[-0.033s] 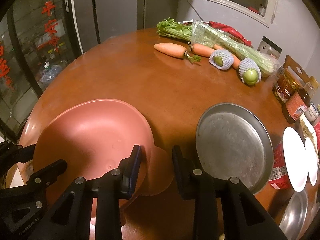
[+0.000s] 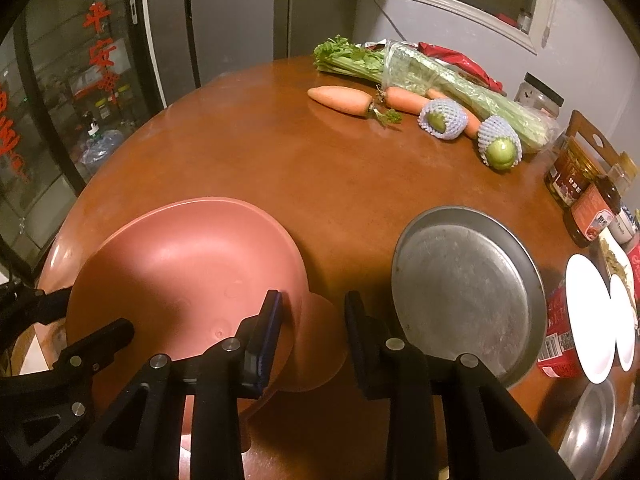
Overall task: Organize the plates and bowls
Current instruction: 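Carry the pink plate and set it down on the table, open left tool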
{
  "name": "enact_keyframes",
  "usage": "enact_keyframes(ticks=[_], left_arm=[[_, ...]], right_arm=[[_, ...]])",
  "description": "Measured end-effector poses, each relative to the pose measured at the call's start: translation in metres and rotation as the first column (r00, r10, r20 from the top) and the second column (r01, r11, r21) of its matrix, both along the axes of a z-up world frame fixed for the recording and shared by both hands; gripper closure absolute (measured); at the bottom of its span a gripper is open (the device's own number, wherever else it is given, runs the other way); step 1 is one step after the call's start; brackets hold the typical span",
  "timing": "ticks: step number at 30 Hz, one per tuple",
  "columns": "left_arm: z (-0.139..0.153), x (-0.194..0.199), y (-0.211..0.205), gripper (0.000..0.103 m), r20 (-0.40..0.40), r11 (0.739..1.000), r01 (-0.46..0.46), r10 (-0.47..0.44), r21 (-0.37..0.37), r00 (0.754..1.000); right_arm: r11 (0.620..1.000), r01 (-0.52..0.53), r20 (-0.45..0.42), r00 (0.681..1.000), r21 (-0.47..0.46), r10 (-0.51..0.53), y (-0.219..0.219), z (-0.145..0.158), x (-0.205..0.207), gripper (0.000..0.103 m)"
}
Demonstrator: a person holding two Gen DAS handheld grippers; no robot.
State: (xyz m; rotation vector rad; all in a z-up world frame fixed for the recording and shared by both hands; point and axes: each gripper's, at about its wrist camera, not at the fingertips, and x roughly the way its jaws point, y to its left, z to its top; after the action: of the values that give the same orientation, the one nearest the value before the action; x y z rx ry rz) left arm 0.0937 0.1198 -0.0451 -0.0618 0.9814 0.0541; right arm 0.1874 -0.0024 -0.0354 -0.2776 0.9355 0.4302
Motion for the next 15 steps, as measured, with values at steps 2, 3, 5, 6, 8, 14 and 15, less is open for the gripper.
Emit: enact_keyframes(ticks=[2,3,5,6,8,14,15], left_arm=[[0.001,-0.002,0.0,0.052,0.008,1.0,-0.001,0.001,-0.003,1.0],[0.002,-0.002,0.0,0.051,0.009,1.0,0.0,0.001,-0.004,1.0],[0.002,-0.003,-0.001,0.047,0.009,1.0,0.003,-0.003,-0.005,1.0],[0.002,-0.003,-0.001,0.046,0.01,1.0,0.004,-0.004,-0.005,1.0],[0.003,-0.005,-0.001,0.044,0.012,1.0,0.001,-0.001,-0.006,1.0],[0.009,-0.008,0.0,0.04,0.029,1.0,-0.007,0.007,0.002,1.0],[0.011,-0.009,0.0,0.038,0.033,1.0,-0.008,0.008,0.005,0.999]], right_arm=[[1.0,0.002,-0.001,1.0,0.003,-0.002,0.0,0.0,0.0,0.066],[1.0,0.002,-0.001,1.0,0.003,-0.002,0.0,0.0,0.0,0.065],[1.0,0.005,0.002,1.0,0.007,-0.005,0.0,0.0,-0.001,0.065],[1.0,0.007,0.003,1.0,0.008,-0.007,0.0,0.001,-0.001,0.065],[1.0,0.018,0.013,1.0,0.01,-0.018,-0.002,0.003,-0.003,0.064],[0.999,0.03,0.035,0.999,0.013,-0.03,-0.007,0.008,-0.006,0.061],[0.999,0.031,0.039,0.999,0.016,-0.032,-0.008,0.01,-0.007,0.06]])
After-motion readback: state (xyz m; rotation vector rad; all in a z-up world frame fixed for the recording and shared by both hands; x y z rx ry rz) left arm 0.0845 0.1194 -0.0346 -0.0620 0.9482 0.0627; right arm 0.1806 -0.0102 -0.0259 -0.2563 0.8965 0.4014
